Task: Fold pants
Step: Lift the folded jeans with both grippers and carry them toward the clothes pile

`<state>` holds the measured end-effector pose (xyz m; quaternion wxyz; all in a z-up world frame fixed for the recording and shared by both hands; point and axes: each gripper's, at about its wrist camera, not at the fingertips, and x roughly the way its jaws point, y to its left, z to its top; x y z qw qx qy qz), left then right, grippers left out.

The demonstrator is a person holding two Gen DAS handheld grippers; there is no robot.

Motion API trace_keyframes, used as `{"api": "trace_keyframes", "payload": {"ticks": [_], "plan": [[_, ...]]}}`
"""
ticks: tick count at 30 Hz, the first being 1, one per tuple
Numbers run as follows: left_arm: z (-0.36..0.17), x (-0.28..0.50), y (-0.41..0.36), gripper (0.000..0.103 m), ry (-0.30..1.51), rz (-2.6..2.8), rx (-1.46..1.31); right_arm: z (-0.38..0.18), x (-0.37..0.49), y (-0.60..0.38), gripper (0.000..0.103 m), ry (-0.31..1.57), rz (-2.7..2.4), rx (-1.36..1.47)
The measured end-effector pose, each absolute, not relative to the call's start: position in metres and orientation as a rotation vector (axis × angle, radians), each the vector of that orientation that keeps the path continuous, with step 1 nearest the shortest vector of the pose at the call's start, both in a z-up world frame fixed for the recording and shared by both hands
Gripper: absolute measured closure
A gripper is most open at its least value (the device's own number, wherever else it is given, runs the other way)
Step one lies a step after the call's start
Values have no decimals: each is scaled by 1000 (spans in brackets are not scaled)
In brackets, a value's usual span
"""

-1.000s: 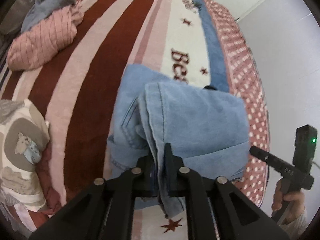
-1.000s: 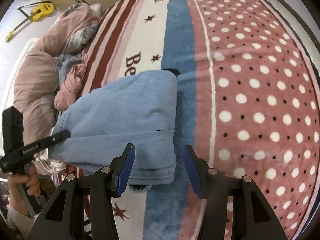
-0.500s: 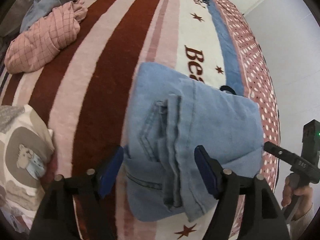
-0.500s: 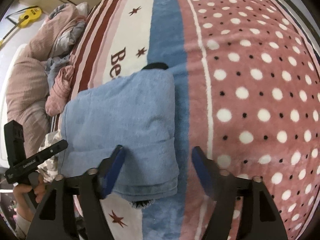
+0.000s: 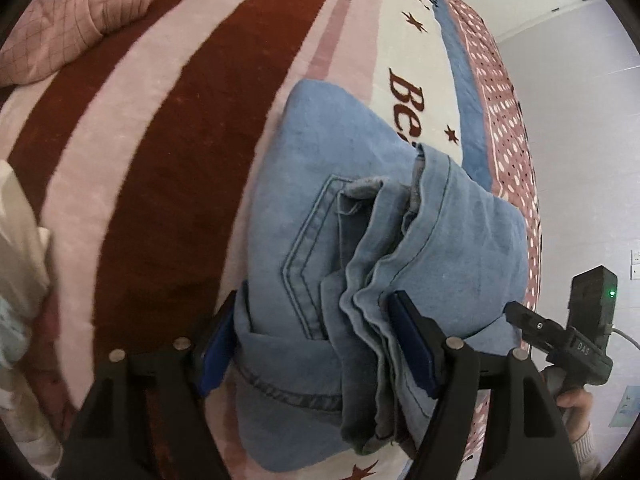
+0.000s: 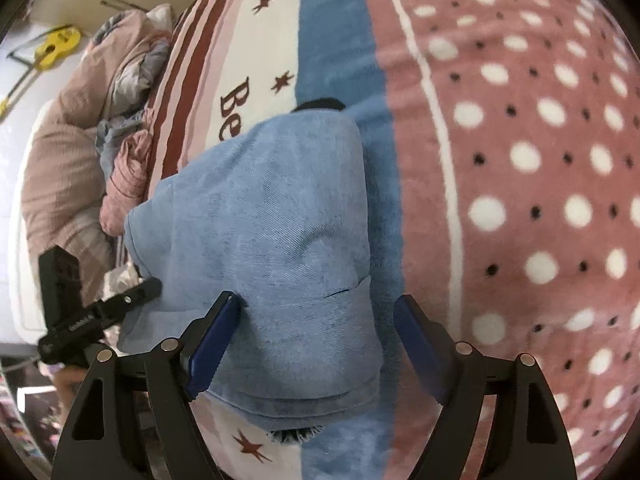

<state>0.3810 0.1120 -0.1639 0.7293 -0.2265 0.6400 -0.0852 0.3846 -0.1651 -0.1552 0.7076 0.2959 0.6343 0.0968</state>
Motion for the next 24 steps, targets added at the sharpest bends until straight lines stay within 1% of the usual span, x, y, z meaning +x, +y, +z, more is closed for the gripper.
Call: {"api": "trace_keyframes", "payload": {"ticks": [1,2,3,5,6,7,8,11,14,24], "plan": [[-165,381,111,39,1406,-198,-497,-158,383,-164,27,1409,218,671],[-165,380,111,42,1403,-202,-497,-160,383,-162,30,1407,225,686],[-165,380,110,43,1400,-204,-496,-161,381,-160,32,1401,232,692],[-164,379,109,53,1392,-214,-498,-158,380,-156,36,1385,233,664],[-163,378,109,56,1385,-220,-501,-156,379,-154,45,1371,245,658],[-162,378,109,63,1381,-231,-505,-152,378,-152,54,1354,256,649],[-161,377,109,68,1380,-239,-506,-148,377,-149,61,1340,260,628],[-150,378,109,76,1356,-262,-497,-137,375,-141,73,1315,258,583],[-138,377,112,81,1338,-288,-504,-124,371,-137,77,1290,238,581],[-84,370,117,82,1282,-314,-450,-76,357,-131,79,1227,246,580]]}}
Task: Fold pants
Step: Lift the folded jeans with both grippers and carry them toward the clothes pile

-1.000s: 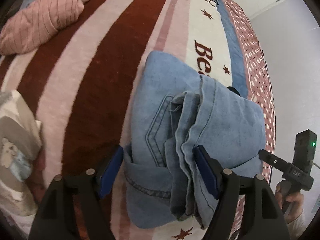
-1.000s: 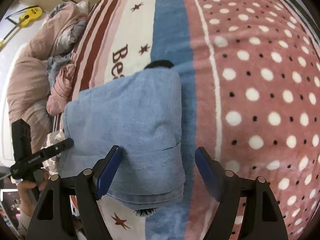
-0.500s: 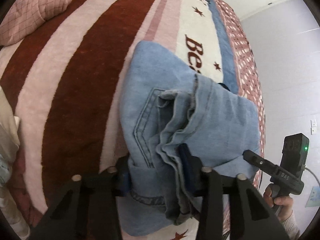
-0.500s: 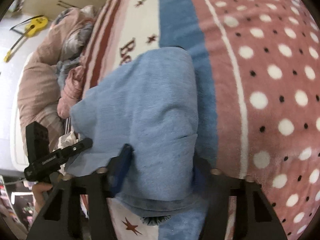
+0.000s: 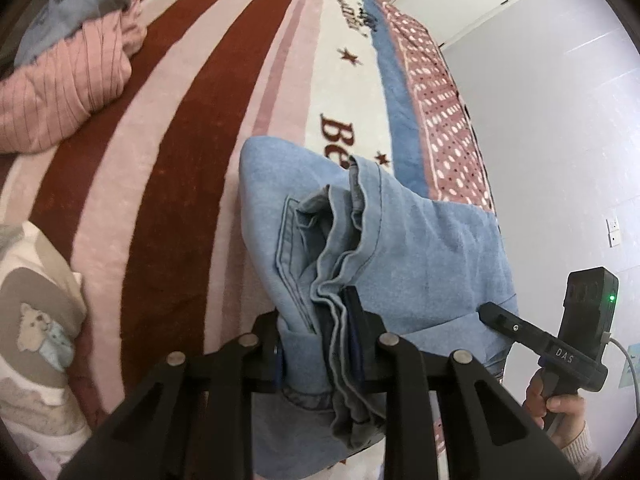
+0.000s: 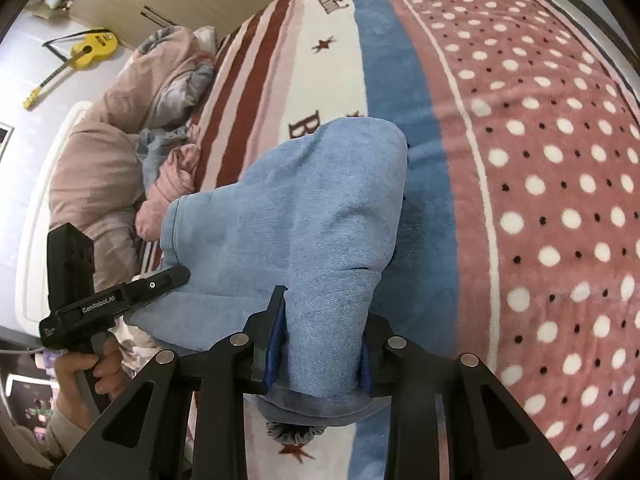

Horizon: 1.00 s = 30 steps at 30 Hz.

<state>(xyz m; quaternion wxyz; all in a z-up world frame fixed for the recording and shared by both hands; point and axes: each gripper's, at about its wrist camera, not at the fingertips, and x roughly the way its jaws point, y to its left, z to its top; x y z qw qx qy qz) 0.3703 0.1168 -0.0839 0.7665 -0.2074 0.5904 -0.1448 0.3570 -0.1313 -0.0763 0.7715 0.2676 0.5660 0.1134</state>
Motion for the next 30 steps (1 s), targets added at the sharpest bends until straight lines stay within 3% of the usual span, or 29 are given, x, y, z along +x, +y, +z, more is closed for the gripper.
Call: {"api": "trace_keyframes", "payload": {"ticks": [16,30], "plan": [[10,312,135,84,1164,-197,-432,-19,338,-114,79,1172,401,554],[23,268,259,84,1110,-116,-430,6,348,13,79,1170,527,454]]}}
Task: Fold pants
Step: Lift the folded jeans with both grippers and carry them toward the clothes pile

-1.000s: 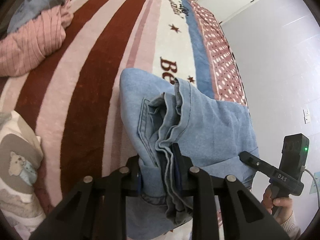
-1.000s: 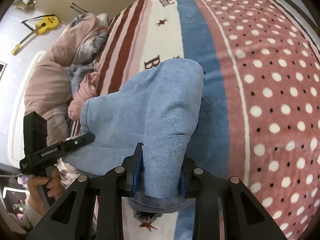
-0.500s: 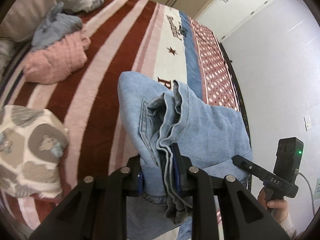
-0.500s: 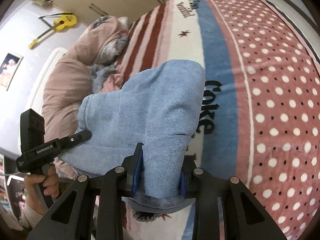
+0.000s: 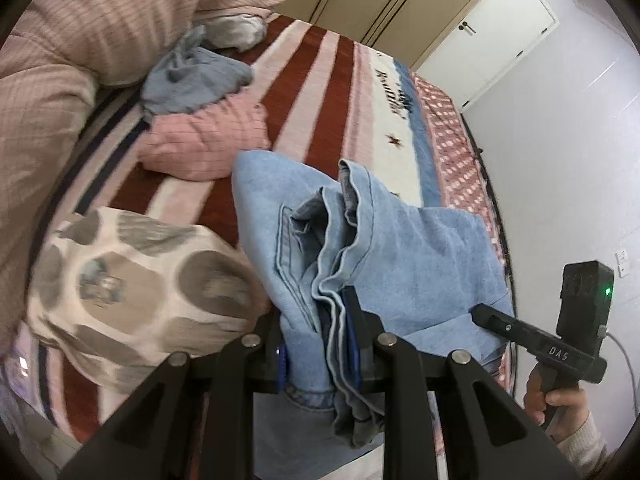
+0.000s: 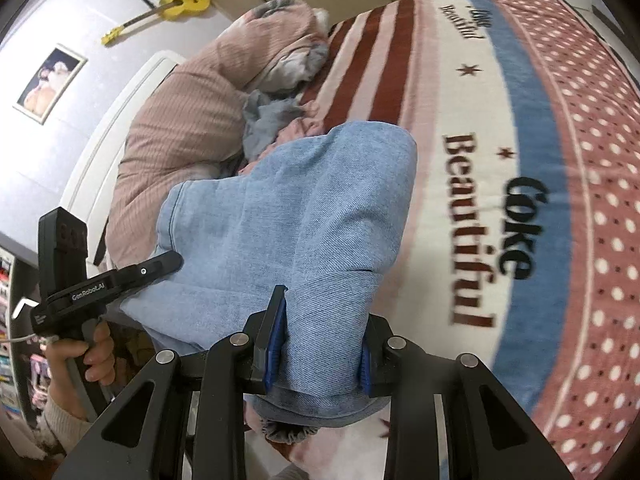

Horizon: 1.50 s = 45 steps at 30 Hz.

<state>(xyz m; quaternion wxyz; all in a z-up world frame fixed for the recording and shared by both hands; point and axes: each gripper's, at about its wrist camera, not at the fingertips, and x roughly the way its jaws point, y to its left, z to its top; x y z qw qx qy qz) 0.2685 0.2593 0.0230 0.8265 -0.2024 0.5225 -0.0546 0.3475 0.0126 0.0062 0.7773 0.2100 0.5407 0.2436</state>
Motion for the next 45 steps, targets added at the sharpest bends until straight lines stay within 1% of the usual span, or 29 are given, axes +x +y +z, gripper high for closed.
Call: {"api": "trace_keyframes", "payload": {"ticks": [11,20,30,37,45], "plan": [[5,269,391,84,1152,-84,-349,-18,370,145,79,1229,553,467],[-22,272,461,84,1173,-76,-304,-42,382,223,79,1273,533,449],[-49,266,487,83,1227,-80,-276,-66,377,264,79,1350,512,451],[-69,257,487,82,1276,-62,-292,-82,370,264,78,1408,492,439],[-75,245,487,79,1307,-38,-310,-88,362,265,76,1434,487,427]]}}
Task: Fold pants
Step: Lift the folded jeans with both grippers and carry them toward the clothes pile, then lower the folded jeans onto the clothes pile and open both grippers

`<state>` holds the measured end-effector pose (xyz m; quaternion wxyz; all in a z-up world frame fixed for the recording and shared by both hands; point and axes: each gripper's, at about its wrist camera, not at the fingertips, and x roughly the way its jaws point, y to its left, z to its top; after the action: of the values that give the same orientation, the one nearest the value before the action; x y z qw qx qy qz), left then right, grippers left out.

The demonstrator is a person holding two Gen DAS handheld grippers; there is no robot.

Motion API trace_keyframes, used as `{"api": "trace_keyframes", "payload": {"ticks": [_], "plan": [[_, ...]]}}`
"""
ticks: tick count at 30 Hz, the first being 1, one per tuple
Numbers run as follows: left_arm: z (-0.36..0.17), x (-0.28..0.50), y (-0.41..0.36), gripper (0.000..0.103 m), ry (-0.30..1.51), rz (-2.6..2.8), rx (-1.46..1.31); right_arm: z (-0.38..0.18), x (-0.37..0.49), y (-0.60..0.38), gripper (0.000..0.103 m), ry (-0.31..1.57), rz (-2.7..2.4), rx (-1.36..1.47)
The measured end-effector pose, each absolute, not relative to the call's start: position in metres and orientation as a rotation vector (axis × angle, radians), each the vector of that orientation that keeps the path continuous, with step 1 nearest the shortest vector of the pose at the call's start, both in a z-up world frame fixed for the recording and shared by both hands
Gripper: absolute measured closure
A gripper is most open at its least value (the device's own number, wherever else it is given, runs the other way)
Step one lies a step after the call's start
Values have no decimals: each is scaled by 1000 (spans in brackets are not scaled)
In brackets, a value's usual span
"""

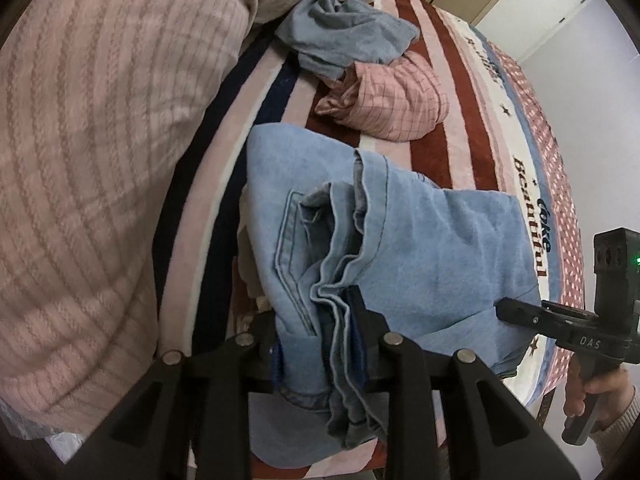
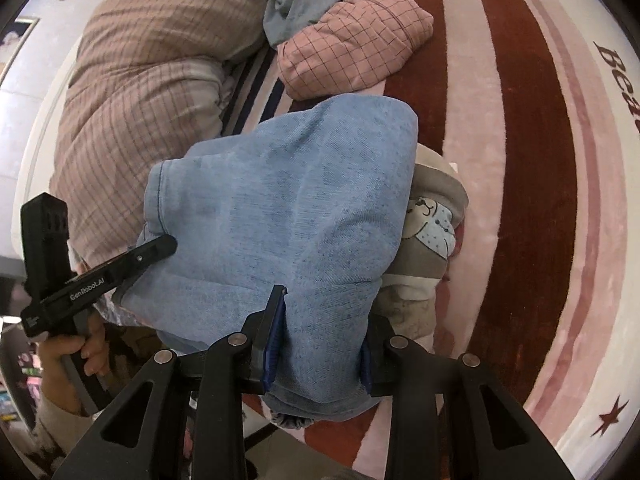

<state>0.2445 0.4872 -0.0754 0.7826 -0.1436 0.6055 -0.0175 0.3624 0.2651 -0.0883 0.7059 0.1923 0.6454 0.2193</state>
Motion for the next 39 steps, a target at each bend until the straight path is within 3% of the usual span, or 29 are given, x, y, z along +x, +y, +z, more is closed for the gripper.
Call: {"api": "trace_keyframes", "payload": {"ticks": [7,12,14,24,33,39], "plan": [[-84,251,480,72,1311,2,-240,-94,368,267,72,1428,462,404],[-83,252,480,62,1318,3,-221,-87,366,267,66,1410,443,367],[-81,252,479,54,1319,12,-207,-84,365,266,61,1402,433,361],[-54,250,472,48,1254,96,-103,-64,361,252,50,1338,455,324],[-8,234,446,42,1077,194,-82,-43,343,233,48,1267,533,259],[18,208,409,28,856,240,-164,-18,323,202,37,1148,564,149]]}}
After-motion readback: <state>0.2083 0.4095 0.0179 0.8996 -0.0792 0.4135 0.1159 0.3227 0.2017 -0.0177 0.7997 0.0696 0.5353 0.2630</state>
